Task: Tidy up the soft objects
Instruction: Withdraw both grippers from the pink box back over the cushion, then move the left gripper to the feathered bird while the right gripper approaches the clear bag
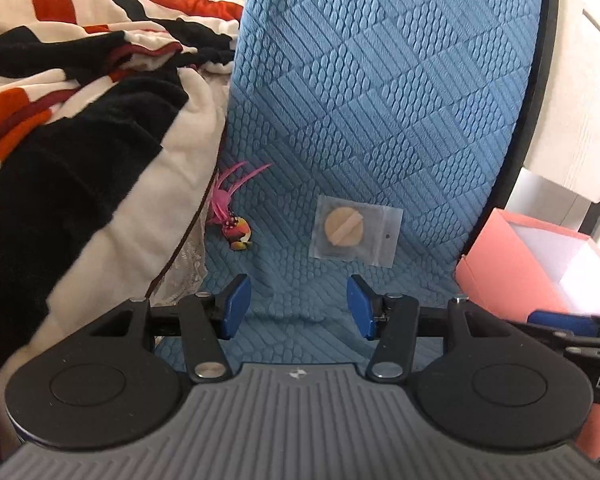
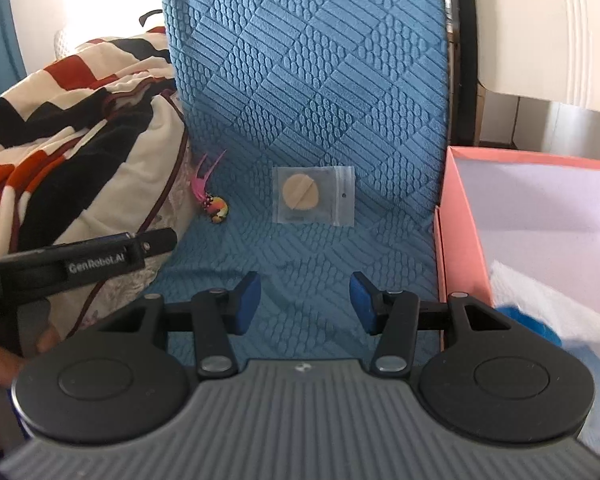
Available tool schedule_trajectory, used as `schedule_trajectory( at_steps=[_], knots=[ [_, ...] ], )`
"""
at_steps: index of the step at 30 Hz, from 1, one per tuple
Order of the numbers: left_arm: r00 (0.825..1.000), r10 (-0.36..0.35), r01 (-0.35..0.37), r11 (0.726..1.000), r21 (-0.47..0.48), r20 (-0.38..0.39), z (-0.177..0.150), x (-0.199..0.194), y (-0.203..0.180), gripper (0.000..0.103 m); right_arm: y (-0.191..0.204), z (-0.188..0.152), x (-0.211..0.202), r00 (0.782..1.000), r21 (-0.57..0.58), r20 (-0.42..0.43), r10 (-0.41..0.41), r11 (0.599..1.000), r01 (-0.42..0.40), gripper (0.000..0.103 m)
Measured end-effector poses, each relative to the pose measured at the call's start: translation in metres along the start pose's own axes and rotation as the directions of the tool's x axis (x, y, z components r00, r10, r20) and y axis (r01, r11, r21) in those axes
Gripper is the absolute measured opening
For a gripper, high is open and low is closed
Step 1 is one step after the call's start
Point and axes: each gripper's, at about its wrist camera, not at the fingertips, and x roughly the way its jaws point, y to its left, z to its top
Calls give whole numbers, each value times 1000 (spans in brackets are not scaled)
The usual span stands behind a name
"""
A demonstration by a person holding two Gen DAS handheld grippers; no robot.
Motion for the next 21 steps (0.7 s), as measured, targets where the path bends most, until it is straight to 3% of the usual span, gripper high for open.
schedule_trajectory(
  at_steps=[5,16,21],
  knots=[
    [1000,19,-19,997,-68,-14,3,22,10,59,3,6,23,1000,-54,-22,16,998,-18,52],
    [995,50,-53,998,-37,-82,12,80,15,59,-9,28,78,998,-28,-61,1,1000,-3,52],
    [992,45,-56,994,-97,-114,21,106,26,59,-11,41,104,997,-29,-72,7,1000,-9,52]
  ],
)
